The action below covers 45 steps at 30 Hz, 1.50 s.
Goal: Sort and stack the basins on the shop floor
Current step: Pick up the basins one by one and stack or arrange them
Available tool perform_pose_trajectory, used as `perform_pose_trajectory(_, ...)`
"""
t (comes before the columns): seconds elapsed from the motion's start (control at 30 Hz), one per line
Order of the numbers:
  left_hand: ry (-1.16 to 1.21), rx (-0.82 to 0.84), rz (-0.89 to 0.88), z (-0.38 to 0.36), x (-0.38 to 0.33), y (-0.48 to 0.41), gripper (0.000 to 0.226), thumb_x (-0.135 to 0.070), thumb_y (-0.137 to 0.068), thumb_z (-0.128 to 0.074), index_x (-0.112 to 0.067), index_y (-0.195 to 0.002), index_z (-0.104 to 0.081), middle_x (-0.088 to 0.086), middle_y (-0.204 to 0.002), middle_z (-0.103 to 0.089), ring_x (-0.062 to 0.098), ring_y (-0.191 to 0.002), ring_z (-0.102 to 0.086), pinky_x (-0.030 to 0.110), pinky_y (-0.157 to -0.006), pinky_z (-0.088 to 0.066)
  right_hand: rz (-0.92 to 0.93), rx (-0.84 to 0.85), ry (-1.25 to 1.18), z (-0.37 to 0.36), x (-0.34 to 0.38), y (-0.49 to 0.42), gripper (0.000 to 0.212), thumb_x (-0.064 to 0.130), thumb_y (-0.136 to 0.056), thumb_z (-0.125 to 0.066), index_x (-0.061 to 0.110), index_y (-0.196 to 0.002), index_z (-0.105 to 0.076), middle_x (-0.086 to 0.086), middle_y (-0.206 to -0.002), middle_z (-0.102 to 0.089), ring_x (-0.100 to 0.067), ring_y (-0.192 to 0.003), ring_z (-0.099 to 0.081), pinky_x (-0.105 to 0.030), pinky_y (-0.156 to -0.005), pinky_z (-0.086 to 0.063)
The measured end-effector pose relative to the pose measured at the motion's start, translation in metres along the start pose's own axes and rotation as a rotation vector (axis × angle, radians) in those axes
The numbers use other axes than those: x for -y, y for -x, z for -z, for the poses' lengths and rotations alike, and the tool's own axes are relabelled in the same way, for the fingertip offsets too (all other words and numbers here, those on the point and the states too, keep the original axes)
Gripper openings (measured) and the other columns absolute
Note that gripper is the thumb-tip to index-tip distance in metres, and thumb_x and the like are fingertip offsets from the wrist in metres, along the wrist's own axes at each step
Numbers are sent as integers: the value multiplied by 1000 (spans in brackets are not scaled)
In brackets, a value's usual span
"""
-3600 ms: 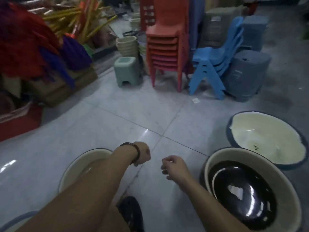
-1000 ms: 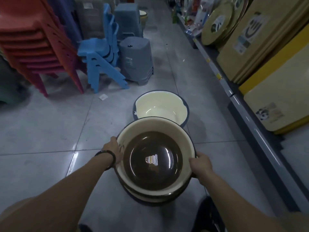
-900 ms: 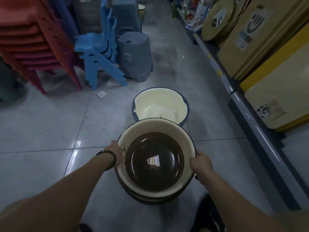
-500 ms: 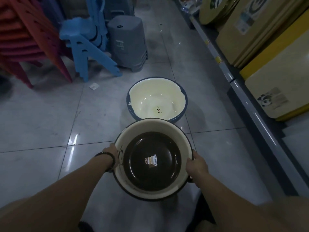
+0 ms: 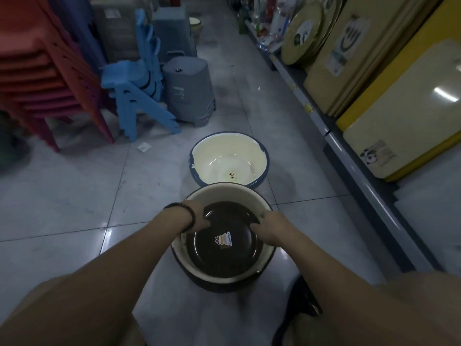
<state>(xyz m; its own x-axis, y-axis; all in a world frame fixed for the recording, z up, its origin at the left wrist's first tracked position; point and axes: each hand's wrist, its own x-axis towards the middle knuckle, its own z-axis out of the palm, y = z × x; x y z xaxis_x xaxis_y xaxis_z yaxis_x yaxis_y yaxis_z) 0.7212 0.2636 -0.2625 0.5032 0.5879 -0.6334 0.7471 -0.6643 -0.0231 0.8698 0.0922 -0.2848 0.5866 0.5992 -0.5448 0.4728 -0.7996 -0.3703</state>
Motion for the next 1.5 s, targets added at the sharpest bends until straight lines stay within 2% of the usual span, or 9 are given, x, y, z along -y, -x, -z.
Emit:
perform_pose_trajectory(0.1, -45, -6, -53, 23, -20, 44, 45, -62, -86, -61, -26, -111, -63, -3, -94, -61, 14, -82, -58, 30, -68, -47, 166, -49, -7, 32, 6, 48, 45, 43, -99, -60, 15, -134, -63, -10, -121, -68, -26, -107, -66, -36, -87, -53)
perform_pose_trajectory(0.23, -159, 40, -67, 49, -64, 109, 61, -63, -87, -58, -23, -133, -57, 3, -122, -63, 23, -109, -62, 39, -95, -52, 239, -106, 47, 55, -20, 117, 43, 46, -99, -57, 21, -134, -63, -7, -124, -69, -22, -102, -64, -32, -78, -52)
perform_pose_trajectory(0.33, -313, -102, -278, 56, -124, 157, 56, -54, -96, -49, -17, -136, -56, 9, -137, -59, 28, -123, -57, 37, -100, -45, 232, -167, 113, 67, -60, 162, 45, 47, -101, -56, 20, -137, -62, -7, -136, -66, -25, -119, -62, -33, -91, -49)
perform_pose_trajectory(0.43, -251, -256, -492, 56, -186, 200, 56, -55, -96, -50, -21, -140, -54, 7, -142, -56, 27, -126, -54, 38, -102, -44, 150, -271, 111, 91, -103, 206, 48, 49, -102, -54, 20, -141, -59, -7, -142, -62, -25, -125, -60, -38, -100, -51)
perform_pose_trajectory(0.53, -223, -280, -636, 50, -236, 229, 51, -55, -96, -50, -27, -139, -54, 1, -135, -60, 24, -117, -58, 37, -94, -48, 43, -414, 57, 118, -144, 257, 43, 47, -101, -55, 23, -136, -62, -6, -135, -64, -25, -115, -64, -36, -90, -53)
perform_pose_trajectory(0.8, -143, -434, -1223, 51, -392, 327, 21, -38, -94, -56, -32, -109, -69, 0, -114, -73, 23, -103, -67, 34, -91, -54, -374, -864, -79, 137, -250, 457, 30, 35, -97, -61, 19, -121, -72, -4, -119, -75, -25, -113, -68, -37, -97, -52)
perform_pose_trajectory(1.07, -377, -152, -1909, -118, -495, 549, 14, -36, -93, -60, -29, -100, -69, -3, -100, -71, 22, -94, -65, 30, -81, -53, -1084, -1123, -430, -29, -302, 691, 24, 34, -96, -63, 21, -113, -74, -2, -104, -77, -23, -101, -69, -31, -84, -51)
perform_pose_trajectory(1.37, -863, 274, -2113, -346, -423, 677, 15, -43, -93, -59, -33, -102, -66, -8, -104, -68, 14, -90, -64, 31, -82, -56, -1751, -1306, -1138, -314, -236, 795, 16, 36, -98, -60, 27, -108, -70, 13, -83, -69, -1, -64, -65, -13, -55, -45)
perform_pose_trajectory(1.5, -1051, 388, -2126, -419, -381, 706, 16, -38, -95, -58, -30, -107, -66, -4, -109, -69, 18, -95, -64, 39, -92, -56, -2023, -1323, -1455, -426, -199, 788, 24, 30, -98, -59, 16, -113, -72, 1, -102, -70, -24, -99, -68, -34, -89, -53)
